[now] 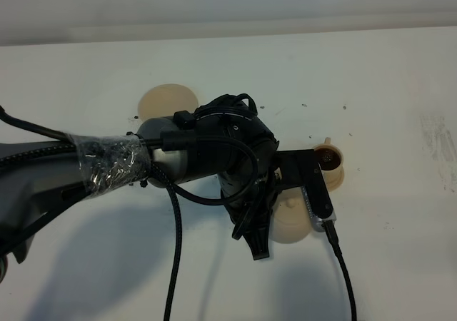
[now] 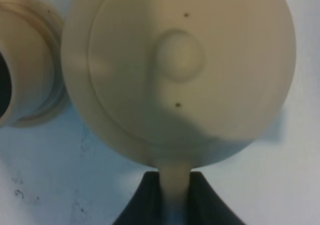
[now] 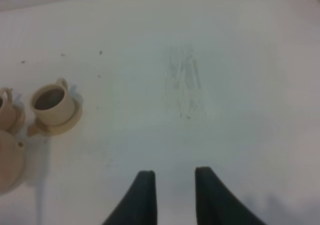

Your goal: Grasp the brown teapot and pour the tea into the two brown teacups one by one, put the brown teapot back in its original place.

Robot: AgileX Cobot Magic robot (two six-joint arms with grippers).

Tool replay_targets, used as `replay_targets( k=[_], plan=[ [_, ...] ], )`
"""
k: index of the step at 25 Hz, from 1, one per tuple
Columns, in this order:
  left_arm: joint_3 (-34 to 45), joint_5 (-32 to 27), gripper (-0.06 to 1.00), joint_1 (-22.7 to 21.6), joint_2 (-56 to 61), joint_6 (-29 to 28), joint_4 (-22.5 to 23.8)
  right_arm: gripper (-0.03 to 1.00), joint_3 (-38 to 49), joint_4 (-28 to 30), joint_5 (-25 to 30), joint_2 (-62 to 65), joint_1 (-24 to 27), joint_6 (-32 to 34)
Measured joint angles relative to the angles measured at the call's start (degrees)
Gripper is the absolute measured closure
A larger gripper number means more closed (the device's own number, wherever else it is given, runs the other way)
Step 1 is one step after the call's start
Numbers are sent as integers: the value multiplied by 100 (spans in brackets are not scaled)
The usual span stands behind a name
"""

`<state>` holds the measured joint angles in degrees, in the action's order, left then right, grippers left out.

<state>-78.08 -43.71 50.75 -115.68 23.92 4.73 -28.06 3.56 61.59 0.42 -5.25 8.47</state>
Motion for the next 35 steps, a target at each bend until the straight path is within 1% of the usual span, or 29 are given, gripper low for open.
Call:
replay_targets(
  k=[3,6,9,12,15,18,20,24,30,35],
  plan=[
    [4,33,93,0,143,0,-106,75,0,0,0,0,0,0],
    [4,21,93,0,567,0,-163,75,0,0,0,0,0,0],
    [4,-112,93,0,982,-23,-119,75,0,0,0,0,0,0],
    [4,-294,93,-116,1130,-162,-103,75,0,0,0,0,0,0],
    [4,-457,93,-392,1130,-479,-110,75,0,0,0,0,0,0],
    [4,-472,93,-726,1135,-1010,-146,75,0,0,0,0,0,0],
    [4,-486,93,-941,1135,-1221,-152,75,0,0,0,0,0,0],
    [4,-598,93,-1385,1155,-1331,-239,75,0,0,0,0,0,0],
    [4,-715,93,-2074,1159,-1534,-250,75,0,0,0,0,0,0],
    [4,-529,93,-2602,1159,-1585,-250,75,0,0,0,0,0,0]
  ],
)
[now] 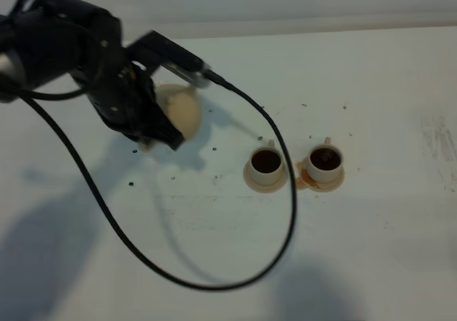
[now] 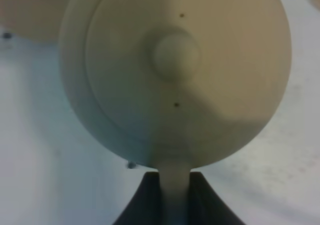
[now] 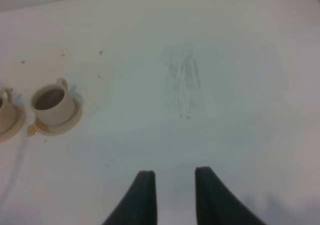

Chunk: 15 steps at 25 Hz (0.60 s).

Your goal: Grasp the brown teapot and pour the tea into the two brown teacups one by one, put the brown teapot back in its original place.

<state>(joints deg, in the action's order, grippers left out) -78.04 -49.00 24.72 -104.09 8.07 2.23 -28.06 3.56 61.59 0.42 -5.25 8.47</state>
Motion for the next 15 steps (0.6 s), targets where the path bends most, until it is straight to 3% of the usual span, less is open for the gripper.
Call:
replay_targets(
  k=[4,15],
  plan=[
    [-66,236,93,-270,-91,0,0,75,0,0,0,0,0,0],
    [-1012,-85,93,-512,-1134,-22,110,75,0,0,0,0,0,0]
  ],
)
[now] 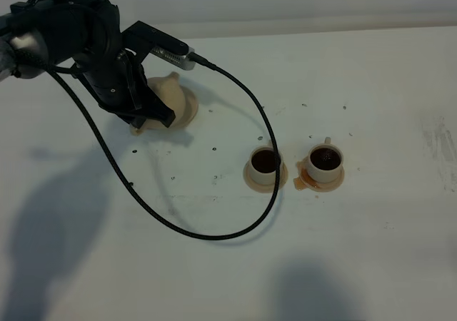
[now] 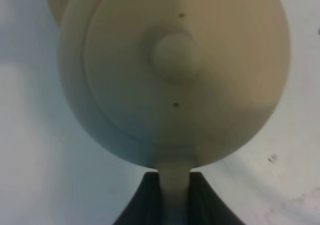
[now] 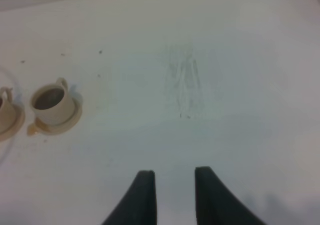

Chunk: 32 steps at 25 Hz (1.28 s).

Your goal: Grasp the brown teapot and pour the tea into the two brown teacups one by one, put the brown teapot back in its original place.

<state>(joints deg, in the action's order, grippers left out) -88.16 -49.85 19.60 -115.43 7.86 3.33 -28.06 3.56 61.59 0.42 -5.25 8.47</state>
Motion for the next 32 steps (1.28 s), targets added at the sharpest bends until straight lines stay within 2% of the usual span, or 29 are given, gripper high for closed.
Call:
replay_targets(
  k=[13,18,32],
  plan=[
    [-301,267,93,-349,-480,-14,-110,75,0,0,0,0,0,0],
    [-618,172,93,-355,-712,-9,-130,75,0,0,0,0,0,0],
    [-650,40,93,-355,-838,-9,-158,75,0,0,0,0,0,0]
  ],
)
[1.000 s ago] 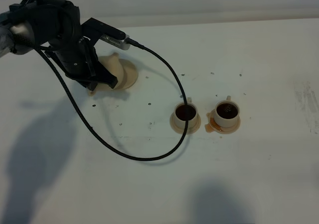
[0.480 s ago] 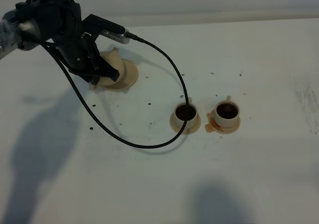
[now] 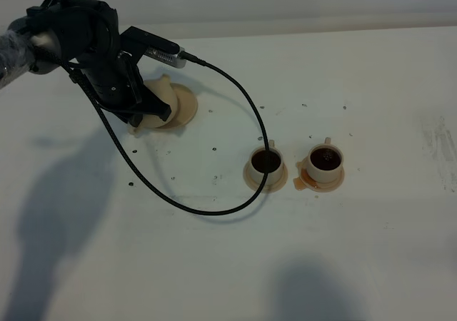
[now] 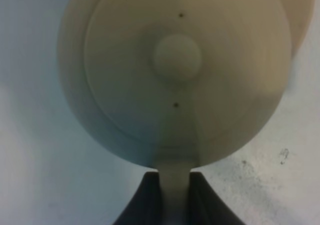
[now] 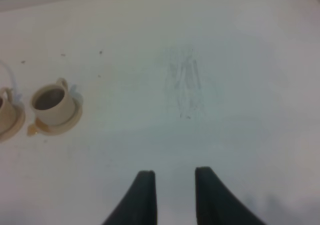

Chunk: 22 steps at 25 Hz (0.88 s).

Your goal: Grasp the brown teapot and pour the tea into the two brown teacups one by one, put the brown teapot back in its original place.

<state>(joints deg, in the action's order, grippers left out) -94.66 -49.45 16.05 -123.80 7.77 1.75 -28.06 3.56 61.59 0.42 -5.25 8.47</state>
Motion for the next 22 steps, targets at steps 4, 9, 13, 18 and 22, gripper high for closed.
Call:
replay_targets(
  k=[4,9,13,18,22],
  plan=[
    [-92,38,93,0,-7,7,-87,75,0,0,0,0,0,0],
    [-220,48,93,0,-11,11,-114,75,0,0,0,0,0,0],
    [-220,45,93,0,-83,24,-114,75,0,0,0,0,0,0],
    [-220,50,93,0,-166,66,-175,75,0,0,0,0,0,0],
    [-220,56,93,0,-178,100,-218,75,0,0,0,0,0,0]
  ],
)
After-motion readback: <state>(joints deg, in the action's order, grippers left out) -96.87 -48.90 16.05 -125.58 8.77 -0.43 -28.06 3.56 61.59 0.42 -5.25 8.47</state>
